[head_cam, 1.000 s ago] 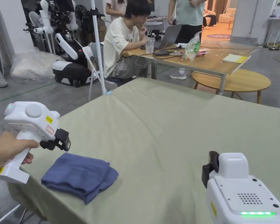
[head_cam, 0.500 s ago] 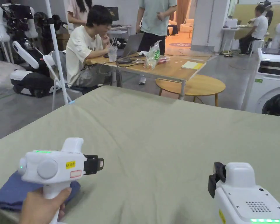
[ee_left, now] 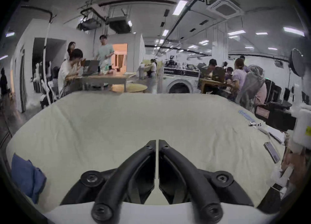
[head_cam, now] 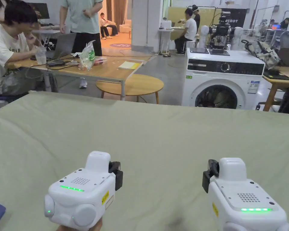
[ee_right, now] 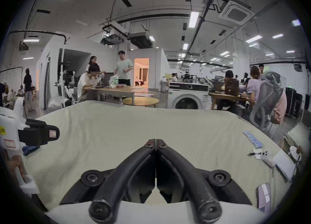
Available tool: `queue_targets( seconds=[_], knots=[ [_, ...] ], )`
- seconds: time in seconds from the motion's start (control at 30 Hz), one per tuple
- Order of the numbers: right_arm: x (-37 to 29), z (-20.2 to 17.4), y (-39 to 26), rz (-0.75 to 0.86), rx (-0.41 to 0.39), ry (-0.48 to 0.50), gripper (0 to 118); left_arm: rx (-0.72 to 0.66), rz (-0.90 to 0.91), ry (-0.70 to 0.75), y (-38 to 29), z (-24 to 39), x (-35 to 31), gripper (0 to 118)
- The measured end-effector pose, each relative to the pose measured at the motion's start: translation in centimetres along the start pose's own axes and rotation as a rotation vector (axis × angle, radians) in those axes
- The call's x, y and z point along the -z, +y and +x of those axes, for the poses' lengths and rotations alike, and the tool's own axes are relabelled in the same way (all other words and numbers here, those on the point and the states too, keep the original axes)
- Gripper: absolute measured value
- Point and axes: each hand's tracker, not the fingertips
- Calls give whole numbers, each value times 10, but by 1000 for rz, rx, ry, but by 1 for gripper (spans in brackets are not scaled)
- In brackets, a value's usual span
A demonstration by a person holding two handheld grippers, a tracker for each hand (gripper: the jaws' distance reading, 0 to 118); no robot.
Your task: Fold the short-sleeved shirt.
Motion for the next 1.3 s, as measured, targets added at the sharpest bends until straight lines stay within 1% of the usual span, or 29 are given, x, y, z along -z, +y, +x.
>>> queue_targets(
  seconds=[0.1,0.2,0.47,0.57,0.77,1.3],
  knots=[
    [-2,9,-1,6,26,-29,0,-20,62,20,6,14,-5,0],
    [-6,15,-2,20,59,-44,0,-5,114,46,9,24,-11,0],
    [-7,13,-3,43,67,-67,0,-36,137,95,4,24,-12,0],
    [-10,9,-2,58,45,-67,0,-22,141,110,-2,25,-14,0],
    [-12,8,0,76,41,-61,0,-39,165,106,-4,23,-21,0],
    [-14,11,-3,73,41,-69,0,-39,148,122,-2,25,-19,0]
  ],
)
